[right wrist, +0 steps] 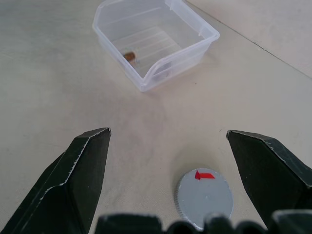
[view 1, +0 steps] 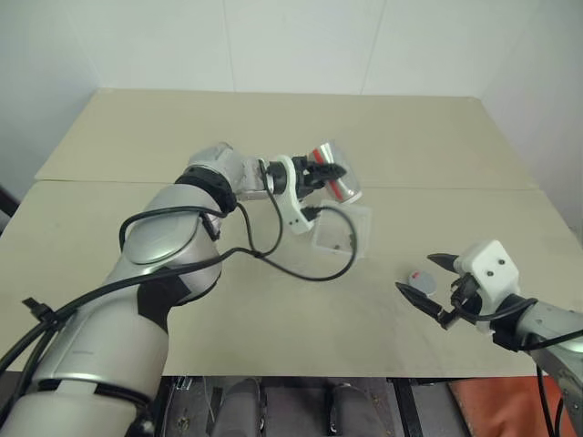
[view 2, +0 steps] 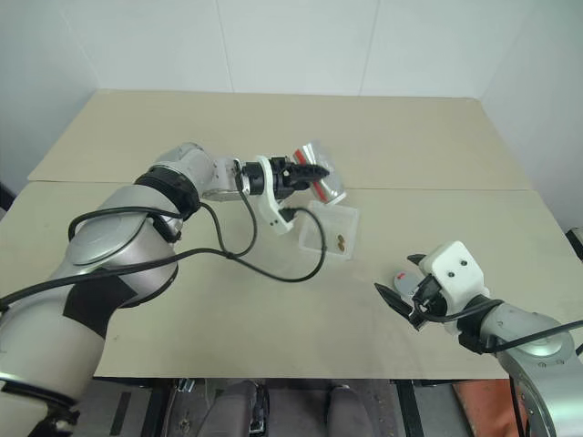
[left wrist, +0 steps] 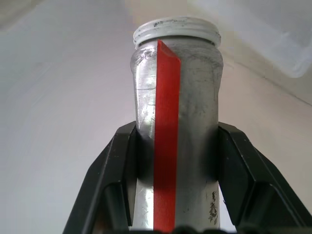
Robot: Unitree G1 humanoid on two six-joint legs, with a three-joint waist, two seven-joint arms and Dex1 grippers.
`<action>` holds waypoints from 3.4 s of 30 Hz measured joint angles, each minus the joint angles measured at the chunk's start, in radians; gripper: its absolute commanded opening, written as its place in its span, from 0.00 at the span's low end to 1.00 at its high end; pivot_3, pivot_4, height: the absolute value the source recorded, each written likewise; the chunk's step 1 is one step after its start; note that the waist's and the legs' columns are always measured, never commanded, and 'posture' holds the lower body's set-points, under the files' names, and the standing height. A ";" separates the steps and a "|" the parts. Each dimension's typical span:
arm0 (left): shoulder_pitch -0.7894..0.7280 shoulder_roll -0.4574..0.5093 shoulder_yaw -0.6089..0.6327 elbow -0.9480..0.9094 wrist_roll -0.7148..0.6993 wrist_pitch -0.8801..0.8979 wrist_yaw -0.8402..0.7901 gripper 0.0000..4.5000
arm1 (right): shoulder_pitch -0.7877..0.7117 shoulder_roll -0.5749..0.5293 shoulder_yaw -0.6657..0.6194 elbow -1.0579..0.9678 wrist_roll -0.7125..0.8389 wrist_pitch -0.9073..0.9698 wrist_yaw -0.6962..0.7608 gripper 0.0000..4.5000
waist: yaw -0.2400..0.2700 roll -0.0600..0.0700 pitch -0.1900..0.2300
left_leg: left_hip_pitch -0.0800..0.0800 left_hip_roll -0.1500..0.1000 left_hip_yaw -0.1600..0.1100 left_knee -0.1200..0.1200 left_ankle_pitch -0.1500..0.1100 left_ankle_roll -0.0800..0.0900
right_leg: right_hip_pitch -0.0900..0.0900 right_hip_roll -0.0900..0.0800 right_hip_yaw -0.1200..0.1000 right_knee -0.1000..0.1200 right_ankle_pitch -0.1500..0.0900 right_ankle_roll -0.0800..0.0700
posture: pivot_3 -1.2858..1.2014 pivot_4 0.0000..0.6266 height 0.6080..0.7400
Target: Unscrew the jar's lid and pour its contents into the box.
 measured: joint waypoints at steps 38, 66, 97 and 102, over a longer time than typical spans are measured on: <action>1.098 -0.183 0.994 -0.978 -1.342 0.553 -0.982 0.44 | -0.162 0.020 0.163 0.087 -0.039 -0.006 0.009 0.99 | -0.026 0.004 -0.004 | 0.003 0.001 -0.010 0.008 -0.003 0.006 | 0.004 0.001 0.001 0.010 0.000 0.000 | 0.52 0.24 1.00; 1.194 -0.186 0.977 -0.987 -1.326 0.435 -0.955 1.00 | -0.158 0.015 0.163 0.091 -0.049 -0.006 0.048 1.00 | -0.028 0.008 -0.015 | 0.017 0.002 -0.010 0.005 -0.004 0.008 | 0.019 0.001 0.001 0.000 0.000 0.000 | 0.52 0.24 1.00; 1.678 0.418 1.138 -1.535 -1.715 0.739 -1.453 1.00 | -0.031 -0.097 0.002 0.131 -0.028 -0.096 0.234 1.00 | -0.036 0.009 -0.026 | 0.026 0.007 -0.002 -0.008 -0.004 0.006 | 0.019 0.001 0.005 -0.002 -0.001 -0.004 | 0.52 0.24 1.00; 1.707 0.625 1.285 -1.584 -1.867 0.850 -1.700 1.00 | 0.096 -0.153 -0.215 0.189 0.010 -0.213 0.461 1.00 | -0.033 0.009 -0.026 | 0.025 0.007 -0.001 -0.009 -0.004 0.006 | 0.019 0.002 0.004 -0.003 -0.001 -0.004 | 0.52 0.24 1.00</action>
